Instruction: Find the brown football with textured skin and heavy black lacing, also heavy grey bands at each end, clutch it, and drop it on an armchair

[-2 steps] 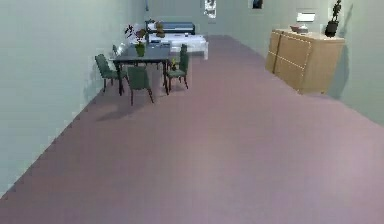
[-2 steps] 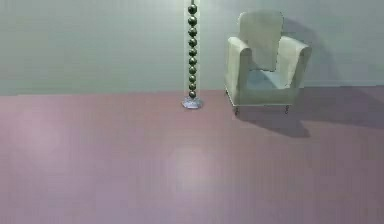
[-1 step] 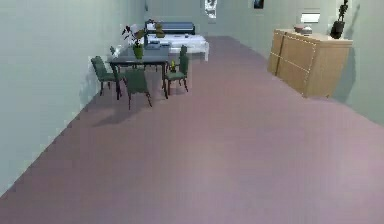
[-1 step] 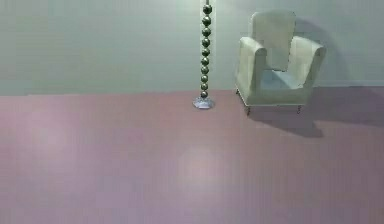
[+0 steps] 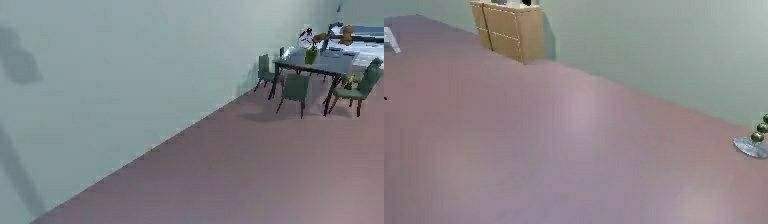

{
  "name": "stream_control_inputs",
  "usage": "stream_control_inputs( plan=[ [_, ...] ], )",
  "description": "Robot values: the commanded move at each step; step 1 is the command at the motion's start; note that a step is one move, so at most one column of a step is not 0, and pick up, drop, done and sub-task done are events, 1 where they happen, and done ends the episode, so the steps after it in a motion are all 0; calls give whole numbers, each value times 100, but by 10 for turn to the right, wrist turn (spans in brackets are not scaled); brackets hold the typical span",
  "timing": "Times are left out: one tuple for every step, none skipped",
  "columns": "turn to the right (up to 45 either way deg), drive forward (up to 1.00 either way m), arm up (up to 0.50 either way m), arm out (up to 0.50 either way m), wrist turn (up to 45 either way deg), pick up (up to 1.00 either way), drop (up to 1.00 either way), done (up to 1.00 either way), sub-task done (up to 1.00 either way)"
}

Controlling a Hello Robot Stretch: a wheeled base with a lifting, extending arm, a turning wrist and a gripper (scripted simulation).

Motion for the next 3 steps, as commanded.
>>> stream_control_inputs(
  plan=[
    [-270, 0, 0, 0, 0, 0, 0, 0, 0],
    [0, 20, 0, 0, 0, 0, 0, 0, 0],
    [450, 0, 0, 0, 0, 0, 0, 0, 0]
  ],
)
